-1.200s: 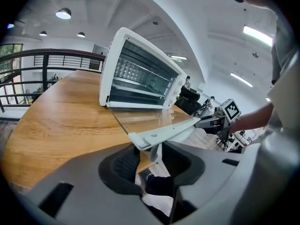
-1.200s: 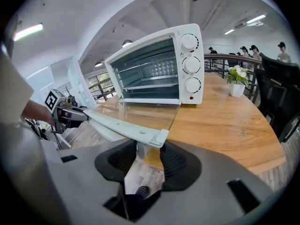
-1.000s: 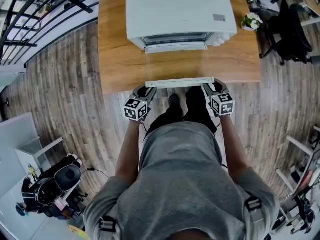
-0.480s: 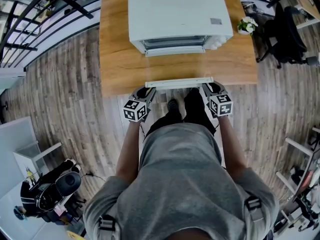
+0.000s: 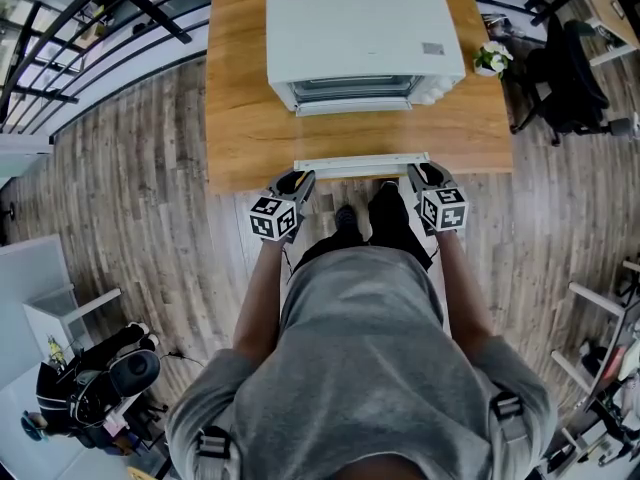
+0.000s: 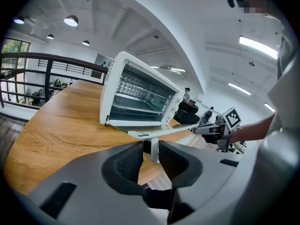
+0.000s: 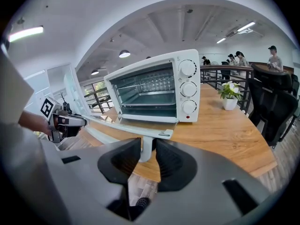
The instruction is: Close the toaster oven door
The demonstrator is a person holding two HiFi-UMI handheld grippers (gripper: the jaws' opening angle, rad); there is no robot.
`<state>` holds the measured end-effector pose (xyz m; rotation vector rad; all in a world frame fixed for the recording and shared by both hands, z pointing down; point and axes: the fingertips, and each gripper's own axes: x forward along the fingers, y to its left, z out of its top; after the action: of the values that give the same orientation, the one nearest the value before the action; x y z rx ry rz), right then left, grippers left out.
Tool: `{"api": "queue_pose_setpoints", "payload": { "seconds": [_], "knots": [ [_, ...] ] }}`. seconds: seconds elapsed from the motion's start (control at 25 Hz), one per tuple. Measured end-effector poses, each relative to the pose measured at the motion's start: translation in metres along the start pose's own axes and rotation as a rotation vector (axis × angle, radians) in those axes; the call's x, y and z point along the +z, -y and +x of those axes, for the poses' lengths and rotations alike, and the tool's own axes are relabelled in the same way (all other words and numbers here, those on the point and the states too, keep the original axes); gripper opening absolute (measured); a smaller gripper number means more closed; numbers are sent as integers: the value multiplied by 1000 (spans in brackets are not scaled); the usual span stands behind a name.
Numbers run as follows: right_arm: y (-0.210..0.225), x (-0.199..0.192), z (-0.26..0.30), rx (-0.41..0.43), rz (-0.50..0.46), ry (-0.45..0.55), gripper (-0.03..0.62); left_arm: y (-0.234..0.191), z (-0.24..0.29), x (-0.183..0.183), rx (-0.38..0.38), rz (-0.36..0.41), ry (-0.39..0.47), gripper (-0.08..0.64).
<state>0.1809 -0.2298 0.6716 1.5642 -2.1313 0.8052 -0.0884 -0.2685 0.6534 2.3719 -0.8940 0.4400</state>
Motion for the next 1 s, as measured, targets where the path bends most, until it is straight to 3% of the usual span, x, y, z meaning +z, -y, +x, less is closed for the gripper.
{"api": "queue_pose_setpoints", "payload": {
  "seconds": [0.2, 1.0],
  "knots": [
    [2, 12, -3, 8, 59, 49, 101, 0, -2, 13, -12, -27, 37, 117],
    [2, 50, -11, 45, 110, 107, 103, 2, -8, 50, -12, -73, 116, 118]
  ]
}}
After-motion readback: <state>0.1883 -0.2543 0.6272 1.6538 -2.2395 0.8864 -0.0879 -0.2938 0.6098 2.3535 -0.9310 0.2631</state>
